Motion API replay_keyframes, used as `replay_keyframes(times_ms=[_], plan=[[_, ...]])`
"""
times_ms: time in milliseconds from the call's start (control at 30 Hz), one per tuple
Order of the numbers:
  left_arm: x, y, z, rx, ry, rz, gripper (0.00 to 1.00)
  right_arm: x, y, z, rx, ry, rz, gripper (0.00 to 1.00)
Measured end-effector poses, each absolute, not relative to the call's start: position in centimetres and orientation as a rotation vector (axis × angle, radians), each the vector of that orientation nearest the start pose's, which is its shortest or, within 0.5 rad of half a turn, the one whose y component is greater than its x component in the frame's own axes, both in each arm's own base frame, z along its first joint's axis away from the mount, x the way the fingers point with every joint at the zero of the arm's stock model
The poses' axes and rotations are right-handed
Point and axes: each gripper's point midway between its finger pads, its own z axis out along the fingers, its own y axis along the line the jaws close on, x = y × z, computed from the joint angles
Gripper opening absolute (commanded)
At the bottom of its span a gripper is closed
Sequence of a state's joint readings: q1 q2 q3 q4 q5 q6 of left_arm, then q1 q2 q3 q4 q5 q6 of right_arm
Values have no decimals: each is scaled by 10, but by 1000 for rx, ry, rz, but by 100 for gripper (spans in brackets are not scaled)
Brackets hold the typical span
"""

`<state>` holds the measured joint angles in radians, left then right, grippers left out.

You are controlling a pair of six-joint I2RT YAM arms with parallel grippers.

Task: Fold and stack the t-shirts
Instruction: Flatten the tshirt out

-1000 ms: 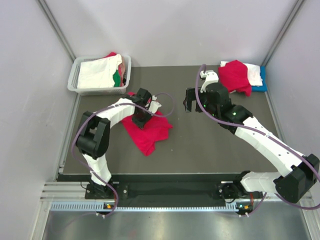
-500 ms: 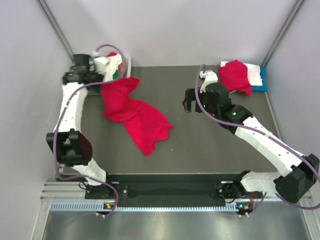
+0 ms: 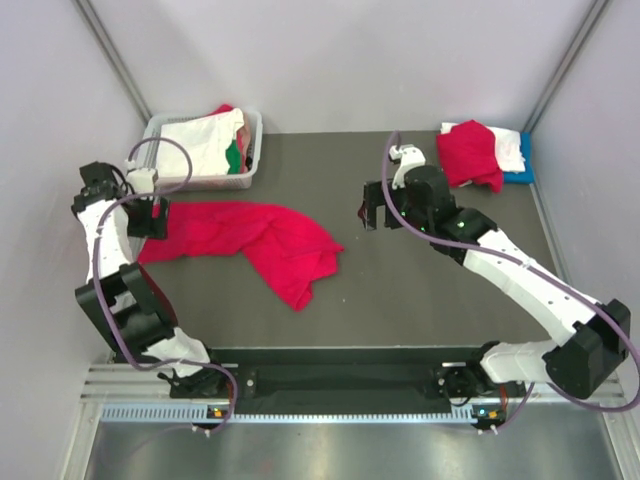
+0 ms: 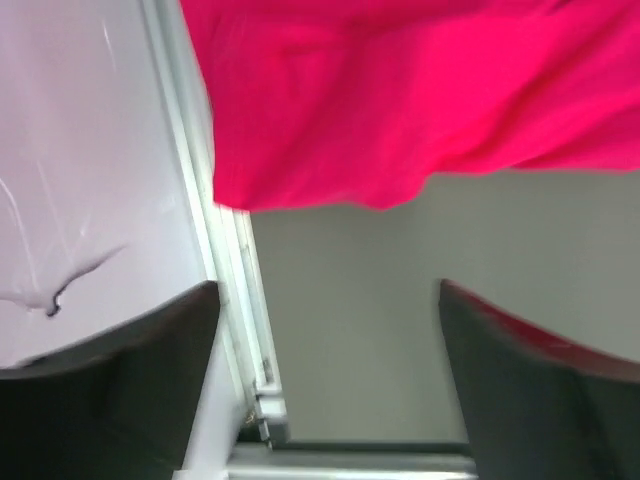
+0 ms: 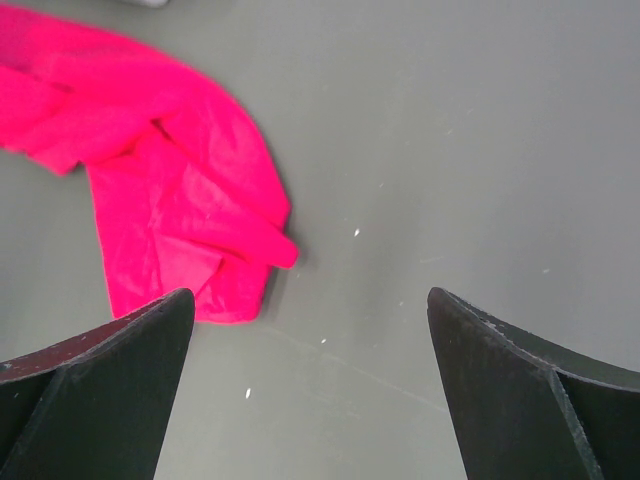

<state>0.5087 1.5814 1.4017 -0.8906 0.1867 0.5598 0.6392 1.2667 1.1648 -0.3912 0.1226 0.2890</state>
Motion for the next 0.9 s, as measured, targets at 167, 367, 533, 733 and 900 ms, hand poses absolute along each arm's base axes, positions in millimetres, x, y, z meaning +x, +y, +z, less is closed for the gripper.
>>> replay_keyframes(times_ms=[167,367,533,733,900], plan=[[334,133,202,193,2455,45,99,316,241,220,-346,2139,469,100],[348,72,203,330,2421,-104,99,299,271,168,-463,2260,464,100],[336,21,170,439,2493,-212,99,277,306,125,-610,2348,440,100],[331,16,161,430,2521,-218,98,271,332,110,-681,2369,459,100],[328,18,162,421,2517,-204,99,276,340,97,-689,2381,459,97]])
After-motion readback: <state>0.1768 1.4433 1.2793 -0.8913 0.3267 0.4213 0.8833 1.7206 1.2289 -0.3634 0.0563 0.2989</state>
